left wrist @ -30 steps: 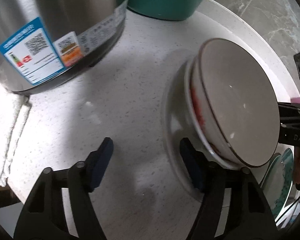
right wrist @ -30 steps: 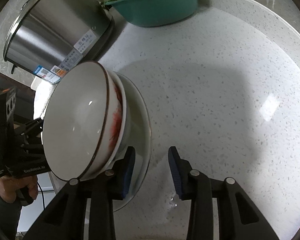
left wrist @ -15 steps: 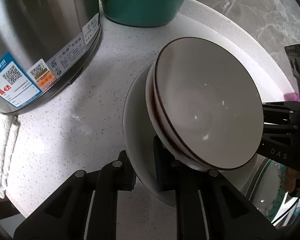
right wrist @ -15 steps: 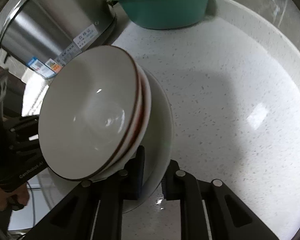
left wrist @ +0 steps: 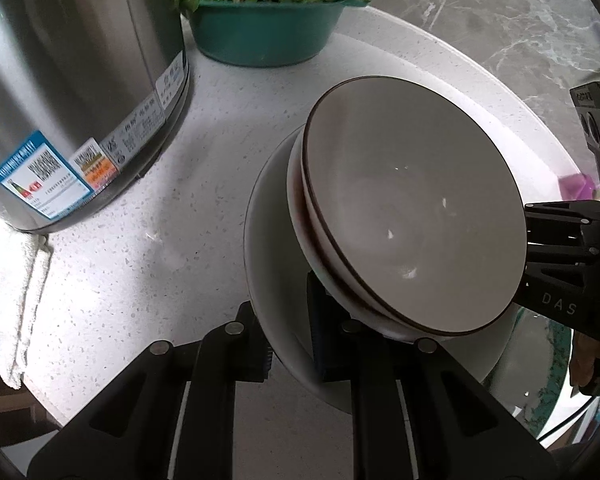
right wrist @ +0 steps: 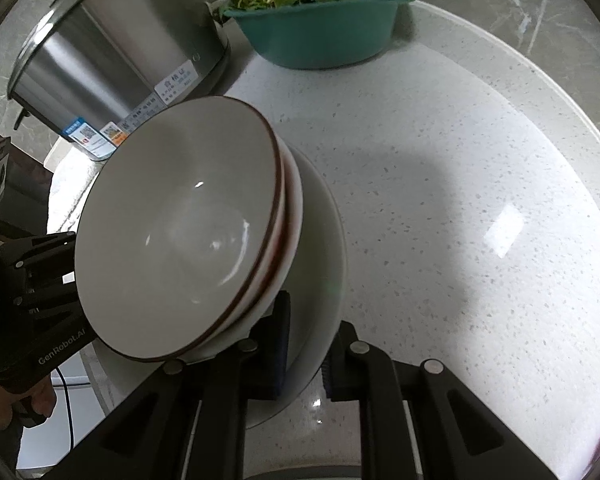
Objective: Organize plates and bowls
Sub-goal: 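Carry the nested bowls with both tools and lower them onto the teal floral plates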
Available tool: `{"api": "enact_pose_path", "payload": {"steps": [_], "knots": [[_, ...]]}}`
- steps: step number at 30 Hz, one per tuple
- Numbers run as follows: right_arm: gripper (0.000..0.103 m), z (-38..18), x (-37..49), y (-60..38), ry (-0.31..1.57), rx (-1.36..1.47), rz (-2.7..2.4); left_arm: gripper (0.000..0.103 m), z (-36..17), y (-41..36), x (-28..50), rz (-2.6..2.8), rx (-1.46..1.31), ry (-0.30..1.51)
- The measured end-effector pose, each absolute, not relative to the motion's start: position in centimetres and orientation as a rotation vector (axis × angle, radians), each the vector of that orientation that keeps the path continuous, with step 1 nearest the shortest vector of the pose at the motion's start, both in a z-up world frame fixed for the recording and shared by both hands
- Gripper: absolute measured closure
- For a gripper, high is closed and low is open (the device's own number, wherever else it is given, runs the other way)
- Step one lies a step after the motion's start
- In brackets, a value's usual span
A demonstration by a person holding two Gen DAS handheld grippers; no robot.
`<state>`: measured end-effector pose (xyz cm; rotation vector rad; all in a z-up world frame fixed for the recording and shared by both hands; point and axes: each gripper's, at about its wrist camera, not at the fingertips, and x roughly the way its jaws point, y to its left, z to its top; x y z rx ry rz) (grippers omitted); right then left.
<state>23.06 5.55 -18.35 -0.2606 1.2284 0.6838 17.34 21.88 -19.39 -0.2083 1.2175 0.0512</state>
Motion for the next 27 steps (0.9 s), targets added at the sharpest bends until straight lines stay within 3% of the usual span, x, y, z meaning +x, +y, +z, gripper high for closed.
{"api": "enact_pose_path", "payload": {"steps": [12, 27], "knots": [[0.088, -13.2, 20.9, 0.5, 1.159, -0.223, 0.627, 0.089, -14.1, 18.0, 15.6, -0.041, -0.150, 1.168], [0.088, -8.8, 15.0, -8.8, 1.130, -0.136, 0.489, 0.088, -9.4, 7.8, 13.1, -0.241, -0.035, 1.164]]}}
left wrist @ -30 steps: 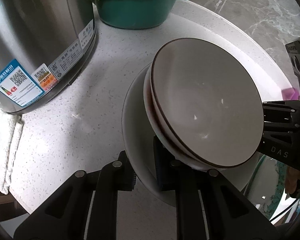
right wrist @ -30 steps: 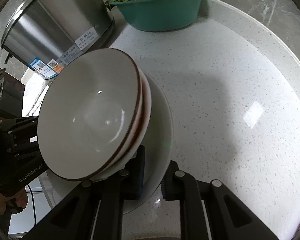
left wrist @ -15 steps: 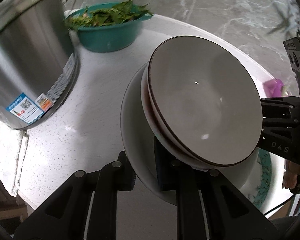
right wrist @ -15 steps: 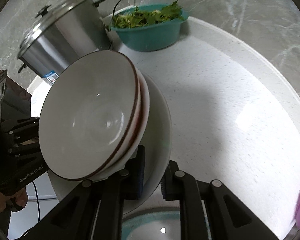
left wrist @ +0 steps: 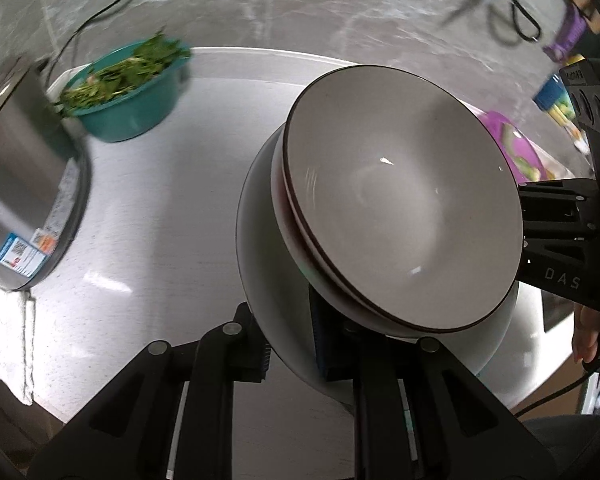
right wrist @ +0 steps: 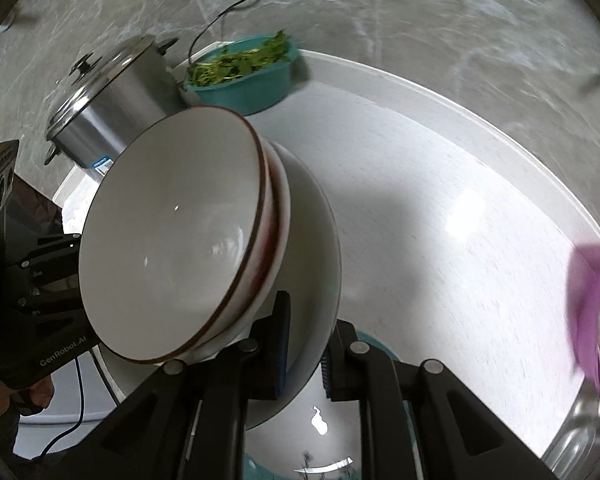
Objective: Organize plates and bowls
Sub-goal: 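Carry the nested bowls with both tools and lower them onto the teal floral plates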
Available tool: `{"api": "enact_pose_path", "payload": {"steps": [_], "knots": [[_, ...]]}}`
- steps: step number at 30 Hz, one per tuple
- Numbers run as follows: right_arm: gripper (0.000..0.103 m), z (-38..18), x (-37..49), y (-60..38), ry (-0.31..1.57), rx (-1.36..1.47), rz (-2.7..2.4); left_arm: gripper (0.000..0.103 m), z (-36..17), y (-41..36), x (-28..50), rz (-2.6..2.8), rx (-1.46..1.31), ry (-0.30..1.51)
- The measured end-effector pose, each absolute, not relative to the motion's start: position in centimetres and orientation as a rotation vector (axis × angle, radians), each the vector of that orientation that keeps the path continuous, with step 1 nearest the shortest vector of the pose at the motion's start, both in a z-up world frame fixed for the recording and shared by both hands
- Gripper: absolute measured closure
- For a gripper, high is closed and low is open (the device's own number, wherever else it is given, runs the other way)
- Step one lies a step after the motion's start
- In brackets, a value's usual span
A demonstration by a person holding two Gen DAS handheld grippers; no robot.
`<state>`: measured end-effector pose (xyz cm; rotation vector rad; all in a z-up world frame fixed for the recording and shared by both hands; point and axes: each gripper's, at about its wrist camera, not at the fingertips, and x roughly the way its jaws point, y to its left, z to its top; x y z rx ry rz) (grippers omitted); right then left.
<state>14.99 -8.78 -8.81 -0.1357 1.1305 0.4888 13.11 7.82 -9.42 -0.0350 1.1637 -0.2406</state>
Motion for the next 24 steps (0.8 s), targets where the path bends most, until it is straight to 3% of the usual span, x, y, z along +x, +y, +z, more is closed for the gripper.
{"api": "enact_pose_path", "payload": {"steps": [11, 24], "knots": [[0.088, -12.3, 10.3, -16.3, 1.201, 0.018, 0.373, 0.088, -13.5, 0.8, 9.4, -0.398, 0.019, 1.261], [0.088, -16.9, 8.1, -17.8, 1.254, 0.084, 0.323, 0.088, -18.8, -0.4, 7.0, -0.418, 0.036, 1.297]]}}
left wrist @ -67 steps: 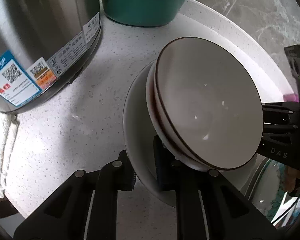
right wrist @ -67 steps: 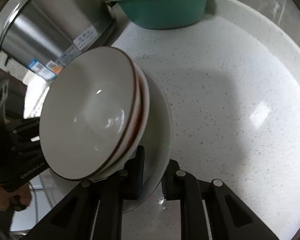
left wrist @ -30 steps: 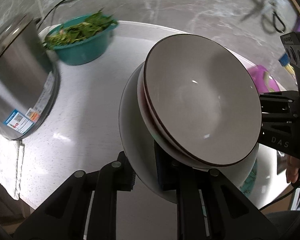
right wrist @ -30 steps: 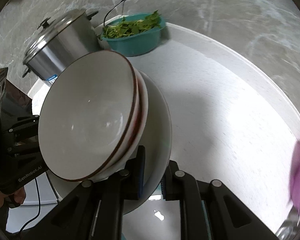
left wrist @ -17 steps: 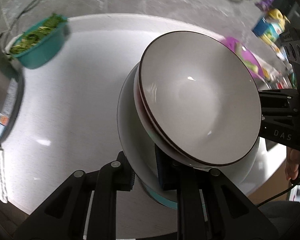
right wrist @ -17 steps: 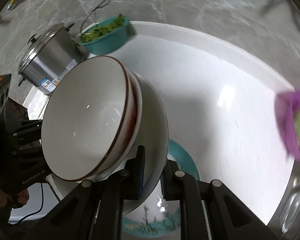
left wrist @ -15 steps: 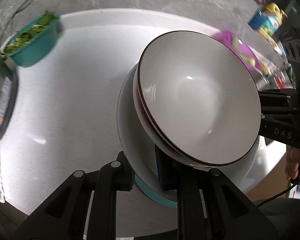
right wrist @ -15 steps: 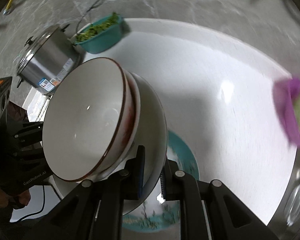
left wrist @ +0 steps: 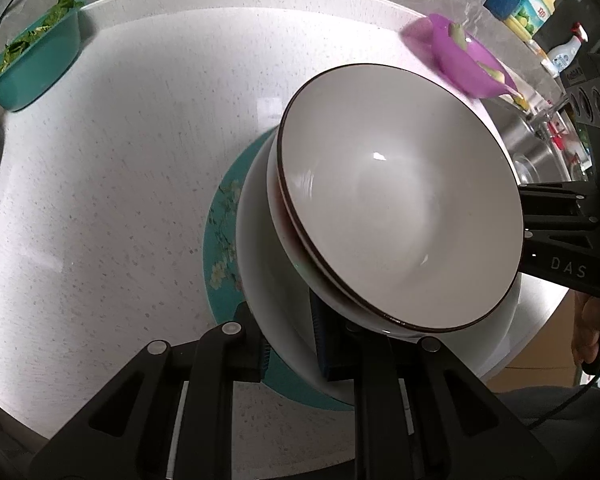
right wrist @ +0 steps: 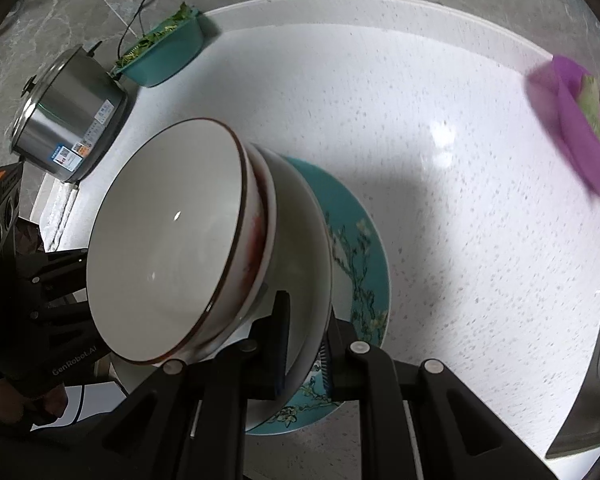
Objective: Organize plates and bowls
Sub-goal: 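Carry the nested bowls with both tools and lower them onto the teal floral plates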
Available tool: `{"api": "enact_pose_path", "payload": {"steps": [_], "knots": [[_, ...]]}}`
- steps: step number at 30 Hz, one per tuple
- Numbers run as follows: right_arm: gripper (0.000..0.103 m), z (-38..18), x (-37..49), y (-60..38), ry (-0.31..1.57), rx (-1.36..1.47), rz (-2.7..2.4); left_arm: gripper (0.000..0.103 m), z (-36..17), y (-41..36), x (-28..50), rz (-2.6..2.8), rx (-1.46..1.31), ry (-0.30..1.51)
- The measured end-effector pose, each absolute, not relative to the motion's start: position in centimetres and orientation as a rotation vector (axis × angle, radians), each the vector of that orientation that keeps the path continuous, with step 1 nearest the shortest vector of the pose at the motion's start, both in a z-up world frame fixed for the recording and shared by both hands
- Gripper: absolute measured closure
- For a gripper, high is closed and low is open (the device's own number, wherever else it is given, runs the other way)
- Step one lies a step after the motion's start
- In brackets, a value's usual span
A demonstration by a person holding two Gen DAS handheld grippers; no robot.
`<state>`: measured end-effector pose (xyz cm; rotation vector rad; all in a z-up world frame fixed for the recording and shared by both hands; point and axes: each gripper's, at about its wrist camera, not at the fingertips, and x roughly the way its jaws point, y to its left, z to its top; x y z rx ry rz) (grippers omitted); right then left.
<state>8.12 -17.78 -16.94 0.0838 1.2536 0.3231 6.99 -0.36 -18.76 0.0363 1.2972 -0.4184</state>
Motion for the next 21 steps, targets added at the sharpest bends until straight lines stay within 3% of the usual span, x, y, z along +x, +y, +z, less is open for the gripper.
{"api": "enact_pose_path", "payload": {"steps": [21], "knots": [[0.088, -19.2, 6.8, -17.2, 1.245, 0.092, 0.296, 0.087, -19.8, -1.7, 7.6, -0.404, 0.108, 1.249]]}}
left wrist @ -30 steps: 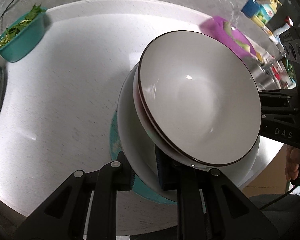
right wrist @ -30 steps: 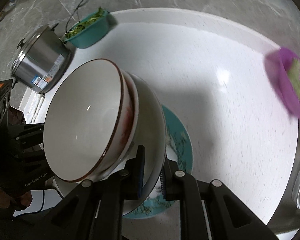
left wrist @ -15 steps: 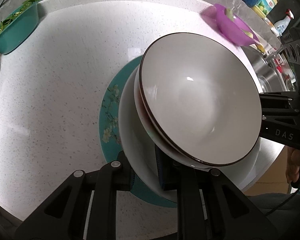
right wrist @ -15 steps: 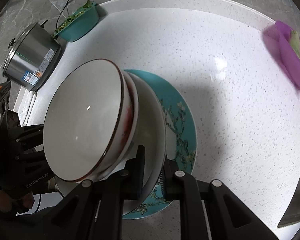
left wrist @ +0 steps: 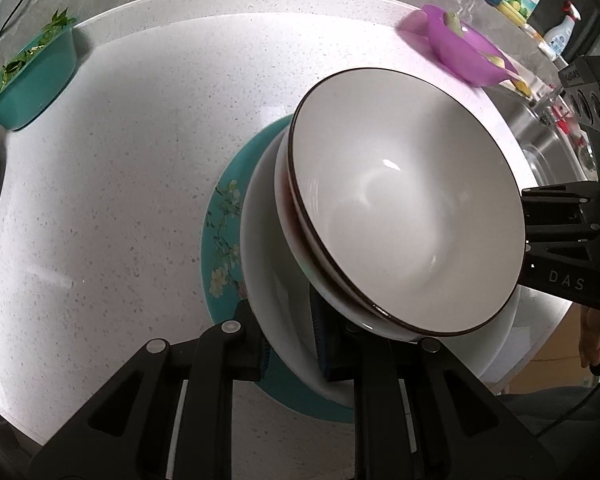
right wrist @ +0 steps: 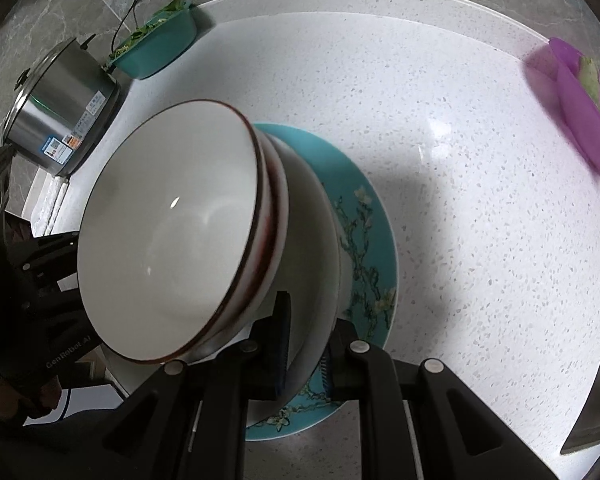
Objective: Organize plates and bowls
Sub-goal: 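Carry the nested bowls with both tools and lower them onto the teal floral plates, then open both tools and pull them back from the bowl stack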
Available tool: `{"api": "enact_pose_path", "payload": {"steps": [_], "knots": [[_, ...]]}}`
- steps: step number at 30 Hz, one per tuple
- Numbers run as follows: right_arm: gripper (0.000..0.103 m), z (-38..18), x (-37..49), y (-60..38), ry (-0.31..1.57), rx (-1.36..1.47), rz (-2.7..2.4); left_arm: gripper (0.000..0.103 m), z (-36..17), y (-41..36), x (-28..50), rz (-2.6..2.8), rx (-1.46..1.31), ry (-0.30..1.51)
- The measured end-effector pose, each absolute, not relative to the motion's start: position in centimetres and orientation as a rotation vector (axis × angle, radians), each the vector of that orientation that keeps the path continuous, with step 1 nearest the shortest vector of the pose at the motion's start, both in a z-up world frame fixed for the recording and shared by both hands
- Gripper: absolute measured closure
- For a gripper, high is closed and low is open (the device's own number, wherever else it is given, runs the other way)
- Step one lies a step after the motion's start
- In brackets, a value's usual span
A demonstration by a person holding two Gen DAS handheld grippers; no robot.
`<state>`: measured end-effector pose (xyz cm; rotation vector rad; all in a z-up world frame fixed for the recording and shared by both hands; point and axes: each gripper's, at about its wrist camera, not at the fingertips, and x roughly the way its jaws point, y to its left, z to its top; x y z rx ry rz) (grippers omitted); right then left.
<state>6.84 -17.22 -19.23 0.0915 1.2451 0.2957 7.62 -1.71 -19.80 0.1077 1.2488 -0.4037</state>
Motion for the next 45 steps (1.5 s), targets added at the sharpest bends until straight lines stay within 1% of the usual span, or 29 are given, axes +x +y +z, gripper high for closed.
{"api": "enact_pose_path", "payload": {"steps": [4, 6, 7, 8, 9, 11, 12, 13, 14, 15, 17, 18, 21, 22, 26, 29, 39, 45], "knots": [[0.088, -19.2, 6.7, -17.2, 1.236, 0.096, 0.285, 0.086, -19.7, -1.6, 7.4, -0.405, 0.099, 1.244], [0.086, -19.1, 6.6, -17.1, 1.229, 0.094, 0.281, 0.082, -19.5, -1.3, 7.2, -0.403, 0.100, 1.237], [0.085, -19.0, 6.5, -17.0, 1.223, 0.091, 0.276, 0.077, -19.5, -1.2, 7.1, -0.400, 0.103, 1.235], [0.078, -18.9, 6.3, -17.1, 1.220, 0.090, 0.267, 0.070, -19.4, -0.9, 7.1, -0.394, 0.099, 1.237], [0.070, -18.8, 6.2, -17.2, 1.217, 0.092, 0.257, 0.069, -19.2, -0.4, 7.0, -0.397, 0.087, 1.234], [0.061, -18.6, 5.7, -17.6, 1.209, 0.114, 0.235, 0.063, -18.6, 0.2, 6.5, -0.407, 0.079, 1.223], [0.059, -18.3, 5.4, -17.9, 1.203, 0.130, 0.230, 0.060, -18.1, 0.5, 6.3, -0.411, 0.075, 1.214], [0.057, -18.0, 5.1, -18.1, 1.195, 0.140, 0.225, 0.037, -17.8, 0.8, 6.0, -0.405, 0.074, 1.212], [0.053, -17.5, 4.6, -18.4, 1.181, 0.153, 0.217, 0.006, -17.4, 1.4, 5.7, -0.400, 0.067, 1.208], [0.040, -17.1, 4.2, -18.6, 1.173, 0.158, 0.205, 0.000, -16.9, 2.1, 5.3, -0.400, 0.055, 1.203], [0.031, -16.1, 3.3, -19.3, 1.154, 0.168, 0.171, 0.000, -15.5, 3.5, 4.6, -0.369, 0.032, 1.173], [0.019, -15.6, 2.9, -19.6, 1.141, 0.183, 0.175, 0.000, -14.9, 3.9, 4.3, -0.335, 0.036, 1.160], [0.004, -13.1, 1.6, -20.7, 1.069, 0.207, 0.169, 0.000, -13.1, 4.8, 3.4, -0.261, 0.029, 1.110], [0.001, -12.4, 1.3, -20.8, 1.050, 0.204, 0.170, 0.000, -12.3, 5.1, 3.1, -0.241, 0.023, 1.084], [0.000, -9.4, -0.1, -20.7, 0.961, 0.175, 0.192, 0.000, -9.3, 4.7, 1.0, -0.191, 0.022, 0.992], [0.000, -8.5, -1.2, -20.6, 0.922, 0.163, 0.214, 0.000, -7.7, 3.6, -0.5, -0.162, 0.020, 0.960], [0.000, -5.3, -5.4, -21.4, 0.853, 0.170, 0.137, 0.000, -2.7, -1.8, -4.5, -0.127, 0.019, 0.961], [0.000, -3.5, -7.2, -20.7, 0.810, 0.145, 0.109, 0.000, -1.4, -1.7, -4.7, -0.007, 0.006, 1.001]]}}
